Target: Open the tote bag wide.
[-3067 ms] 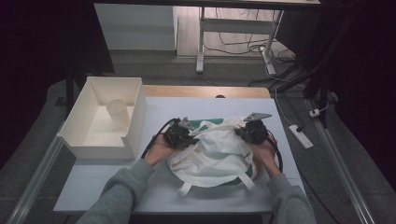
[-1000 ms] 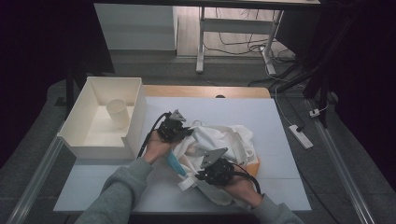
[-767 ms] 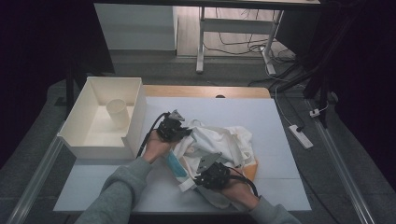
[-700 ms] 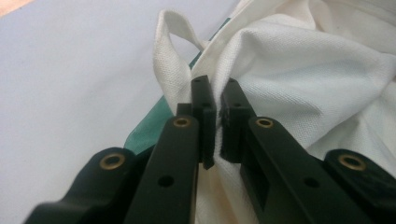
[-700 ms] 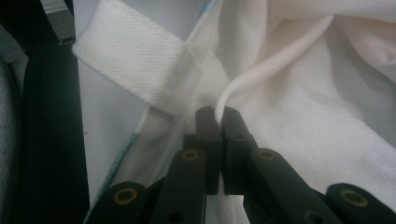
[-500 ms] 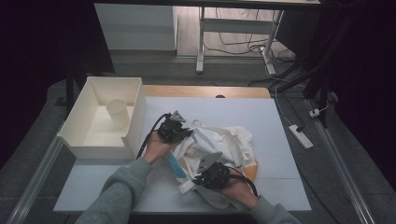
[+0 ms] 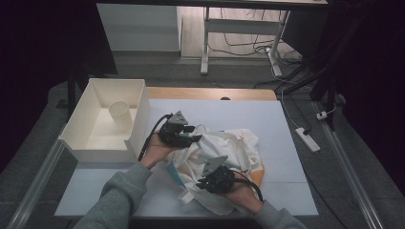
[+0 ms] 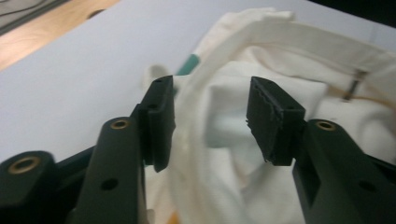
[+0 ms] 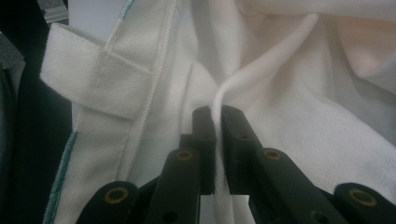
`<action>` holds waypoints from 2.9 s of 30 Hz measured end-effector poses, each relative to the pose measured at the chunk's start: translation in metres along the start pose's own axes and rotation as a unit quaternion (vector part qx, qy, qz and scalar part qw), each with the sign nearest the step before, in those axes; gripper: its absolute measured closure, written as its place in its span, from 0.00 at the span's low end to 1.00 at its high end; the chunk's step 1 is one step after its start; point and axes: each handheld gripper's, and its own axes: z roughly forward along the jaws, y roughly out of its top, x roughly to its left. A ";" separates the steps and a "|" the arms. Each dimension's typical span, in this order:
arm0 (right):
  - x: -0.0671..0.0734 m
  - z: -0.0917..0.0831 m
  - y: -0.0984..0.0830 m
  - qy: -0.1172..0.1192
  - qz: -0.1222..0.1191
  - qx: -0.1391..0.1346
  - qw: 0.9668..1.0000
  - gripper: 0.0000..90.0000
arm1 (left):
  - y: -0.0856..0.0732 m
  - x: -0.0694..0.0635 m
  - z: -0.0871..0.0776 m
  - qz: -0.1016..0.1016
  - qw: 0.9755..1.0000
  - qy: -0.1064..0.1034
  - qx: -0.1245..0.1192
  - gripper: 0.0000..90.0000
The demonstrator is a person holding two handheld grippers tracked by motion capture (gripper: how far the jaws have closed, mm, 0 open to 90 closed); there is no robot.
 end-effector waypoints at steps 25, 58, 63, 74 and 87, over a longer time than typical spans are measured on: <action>0.008 -0.002 -0.003 -0.021 -0.018 -0.011 1.000 0.91 | 0.000 -0.025 0.045 0.070 0.991 -0.028 0.113 0.46; 0.046 -0.006 0.009 -0.058 -0.028 0.019 0.998 0.97 | 0.004 0.003 0.052 0.037 0.995 0.080 0.048 0.98; 0.037 -0.006 0.005 -0.034 -0.020 0.012 0.999 0.96 | 0.003 0.002 0.053 0.041 0.995 0.076 0.053 0.98; 0.001 -0.040 0.005 -0.065 0.050 -0.062 0.995 0.64 | -0.001 0.003 0.055 0.031 0.996 0.054 0.059 0.98; -0.048 -0.020 0.014 -0.112 0.077 0.009 0.991 0.97 | -0.003 0.002 0.057 0.034 0.996 0.056 0.061 0.98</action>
